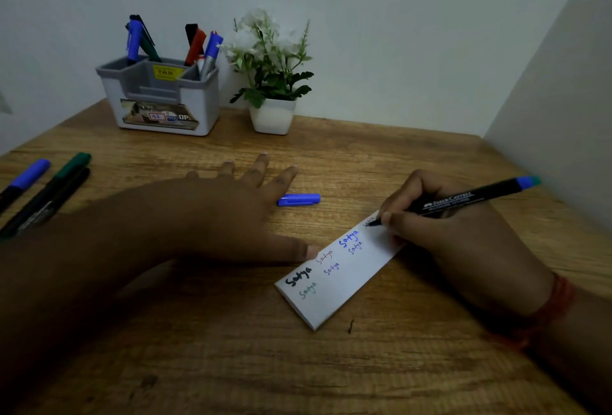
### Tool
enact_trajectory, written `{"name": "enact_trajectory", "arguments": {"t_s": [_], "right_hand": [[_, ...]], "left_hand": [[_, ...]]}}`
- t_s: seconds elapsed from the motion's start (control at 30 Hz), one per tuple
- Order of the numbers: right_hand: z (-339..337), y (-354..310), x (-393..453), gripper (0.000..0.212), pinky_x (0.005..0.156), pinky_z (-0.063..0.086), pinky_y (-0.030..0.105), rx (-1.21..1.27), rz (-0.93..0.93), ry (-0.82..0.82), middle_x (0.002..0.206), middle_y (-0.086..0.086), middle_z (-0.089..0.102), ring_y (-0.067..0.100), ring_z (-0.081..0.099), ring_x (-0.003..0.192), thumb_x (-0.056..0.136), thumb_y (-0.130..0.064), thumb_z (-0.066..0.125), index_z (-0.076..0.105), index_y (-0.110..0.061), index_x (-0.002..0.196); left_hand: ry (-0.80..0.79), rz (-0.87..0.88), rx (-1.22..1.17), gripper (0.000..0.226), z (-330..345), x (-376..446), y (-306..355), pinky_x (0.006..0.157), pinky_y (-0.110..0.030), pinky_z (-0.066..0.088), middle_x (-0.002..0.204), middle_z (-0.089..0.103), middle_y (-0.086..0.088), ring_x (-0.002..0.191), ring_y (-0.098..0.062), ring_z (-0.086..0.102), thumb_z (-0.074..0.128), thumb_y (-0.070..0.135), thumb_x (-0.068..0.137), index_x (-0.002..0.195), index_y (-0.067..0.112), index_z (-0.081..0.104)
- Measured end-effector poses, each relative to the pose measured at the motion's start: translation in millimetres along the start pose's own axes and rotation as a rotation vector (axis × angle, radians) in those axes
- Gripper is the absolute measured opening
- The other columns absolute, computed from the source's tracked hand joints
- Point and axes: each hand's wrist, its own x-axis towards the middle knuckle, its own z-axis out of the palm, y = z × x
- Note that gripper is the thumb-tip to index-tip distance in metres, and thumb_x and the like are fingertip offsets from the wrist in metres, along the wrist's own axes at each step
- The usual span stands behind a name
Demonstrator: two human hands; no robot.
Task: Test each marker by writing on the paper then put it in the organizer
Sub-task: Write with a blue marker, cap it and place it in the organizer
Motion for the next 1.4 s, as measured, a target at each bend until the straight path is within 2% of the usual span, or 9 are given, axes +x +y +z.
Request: {"name": "enact_trajectory", "arguments": {"t_s": [0.1,0.4,0.53,0.63,0.7,0.8,0.9,1.13,1.4], "right_hand": [[-0.6,-2.3,3.6,0.009,0.065,0.053,0.02,0.078,-0.026,0.042,0.079,0.006,0.074,0.013,0.068,0.072,0.083,-0.005,0.071,0.065,-0.005,0.077],[-1.6,-5.1,7.0,0.009,0.073,0.056,0.028,0.05,-0.115,0.072,0.083,0.006,0.073,0.017,0.071,0.075,0.084,-0.007,0.074,0.068,-0.014,0.082],[-2.9,-5.6,8.3,0.015,0.084,0.058,0.038,0.065,-0.088,0.052,0.095,-0.002,0.075,0.014,0.072,0.086,0.083,-0.009,0.075,0.071,-0.023,0.084],[-2.9,-6.9,8.4,0.015,0.091,0.057,0.043,0.103,-0.023,0.028,0.095,-0.003,0.077,0.012,0.073,0.091,0.085,-0.012,0.073,0.075,-0.026,0.09],[-3.5,-8.2,8.8,0.018,0.093,0.057,0.045,0.151,0.003,0.007,0.096,-0.002,0.078,0.014,0.074,0.093,0.088,-0.01,0.069,0.077,-0.027,0.091],[-4.0,-6.6,11.8,0.017,0.093,0.057,0.045,0.299,0.039,-0.004,0.093,0.007,0.077,0.022,0.074,0.092,0.089,-0.005,0.066,0.077,-0.017,0.087],[-6.6,-6.6,14.0,0.003,0.078,0.06,0.033,0.527,0.067,-0.004,0.083,0.01,0.073,0.024,0.07,0.08,0.084,-0.005,0.066,0.068,-0.004,0.086],[-7.0,-8.3,16.1,0.014,0.064,0.058,0.027,0.708,0.069,-0.009,0.084,0.018,0.068,0.02,0.066,0.071,0.076,-0.014,0.065,0.063,-0.003,0.084],[-5.8,-9.0,15.8,0.02,0.064,0.059,0.027,0.671,0.097,-0.066,0.081,0.014,0.072,0.018,0.067,0.07,0.075,-0.014,0.066,0.06,-0.002,0.09]], "left_hand": [[0.005,0.01,-0.007,0.119,0.5,0.9,-1.3,0.114,-0.069,0.005,0.154,-0.038,0.006,0.148,-0.038,-0.014,0.022,0.103,0.041,0.135,0.057,-0.034],[0.159,0.04,0.013,0.096,-0.9,1.3,1.1,0.117,-0.063,0.005,0.161,-0.023,0.007,0.151,-0.027,-0.002,0.015,0.09,0.068,0.146,0.048,-0.024],[0.333,0.098,0.016,0.064,-4.7,5.4,4.5,0.118,-0.06,0.005,0.163,0.016,0.011,0.147,-0.013,0.021,0.034,0.067,0.093,0.151,0.043,0.019],[0.46,0.164,-0.115,0.027,-3.4,7.3,5.7,0.114,-0.056,0.025,0.121,0.057,0.018,0.105,-0.003,0.05,0.047,0.05,0.097,0.121,0.041,0.054],[0.526,0.192,-0.156,0.009,-2.2,8.6,6.2,0.109,-0.05,0.034,0.097,0.055,0.02,0.088,-0.001,0.047,0.053,0.045,0.096,0.104,0.041,0.054],[0.64,0.216,-0.258,0.007,0.8,6.1,7.8,0.108,-0.041,0.037,0.095,0.059,0.02,0.09,0.0,0.051,0.059,0.04,0.094,0.1,0.039,0.056],[0.77,0.281,-0.384,0.01,1.4,0.0,14.4,0.082,-0.037,0.049,0.094,0.061,0.017,0.091,-0.002,0.053,0.062,0.036,0.092,0.101,0.038,0.059],[0.847,0.394,-0.376,0.012,1.9,-4.5,21.0,0.077,-0.033,0.049,0.092,0.06,0.02,0.091,-0.001,0.053,0.061,0.037,0.092,0.103,0.04,0.057],[0.868,0.461,-0.316,0.01,1.1,-10.4,25.8,0.082,-0.006,0.027,0.086,0.057,0.022,0.09,-0.001,0.054,0.062,0.034,0.091,0.1,0.036,0.057]]}}
